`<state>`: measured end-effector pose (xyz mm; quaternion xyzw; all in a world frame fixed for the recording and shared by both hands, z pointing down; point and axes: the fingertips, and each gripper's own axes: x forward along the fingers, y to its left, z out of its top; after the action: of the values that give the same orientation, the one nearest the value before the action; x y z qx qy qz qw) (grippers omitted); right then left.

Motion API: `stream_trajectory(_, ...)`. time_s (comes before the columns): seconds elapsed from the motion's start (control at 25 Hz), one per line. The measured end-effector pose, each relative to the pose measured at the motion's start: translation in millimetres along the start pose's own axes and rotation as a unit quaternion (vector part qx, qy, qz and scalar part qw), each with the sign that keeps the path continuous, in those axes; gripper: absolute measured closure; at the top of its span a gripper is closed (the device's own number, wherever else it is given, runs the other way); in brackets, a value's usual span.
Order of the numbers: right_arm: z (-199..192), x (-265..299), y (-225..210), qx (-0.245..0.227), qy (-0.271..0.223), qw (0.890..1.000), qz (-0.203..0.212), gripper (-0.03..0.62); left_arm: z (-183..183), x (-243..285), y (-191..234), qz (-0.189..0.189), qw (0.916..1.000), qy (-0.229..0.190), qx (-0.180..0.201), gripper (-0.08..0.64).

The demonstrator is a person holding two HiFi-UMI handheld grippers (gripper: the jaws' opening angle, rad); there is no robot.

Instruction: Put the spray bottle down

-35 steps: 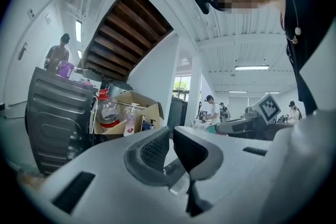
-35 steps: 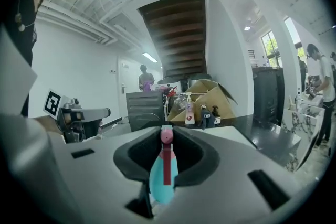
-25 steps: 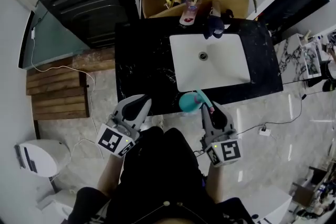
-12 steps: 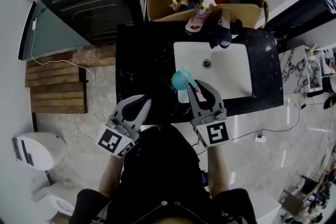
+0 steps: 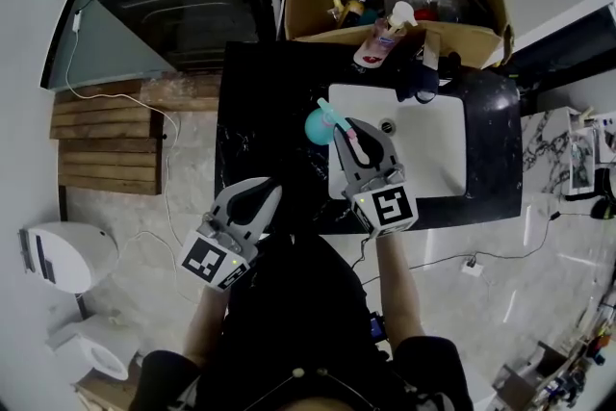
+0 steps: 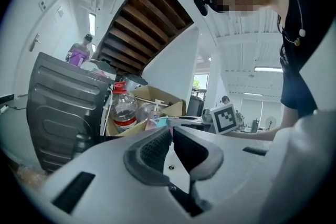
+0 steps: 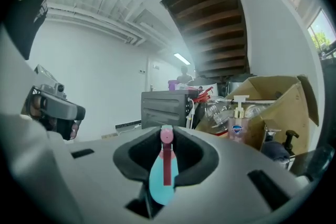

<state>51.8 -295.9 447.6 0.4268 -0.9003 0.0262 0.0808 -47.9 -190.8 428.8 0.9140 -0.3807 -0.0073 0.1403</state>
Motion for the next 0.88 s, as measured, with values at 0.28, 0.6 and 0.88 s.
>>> stream_trajectory(0.28, -7, 33, 3, 0.020, 0.000, 0.999, 0.028, 0.522, -6, 1, 2, 0.017, 0.9998, 0.003, -0.012, 0.532)
stream_trajectory(0.6, -12, 50, 8, 0.020, -0.002, 0.999, 0.035, 0.520, -8, -5, 9, 0.032, 0.9993, 0.003, -0.018, 0.532)
stream_trajectory(0.88, -13, 51, 10, 0.027, -0.007, 0.999, 0.041, 0.517, -11, -8, 9, 0.027, 0.9994, 0.007, -0.022, 0.532)
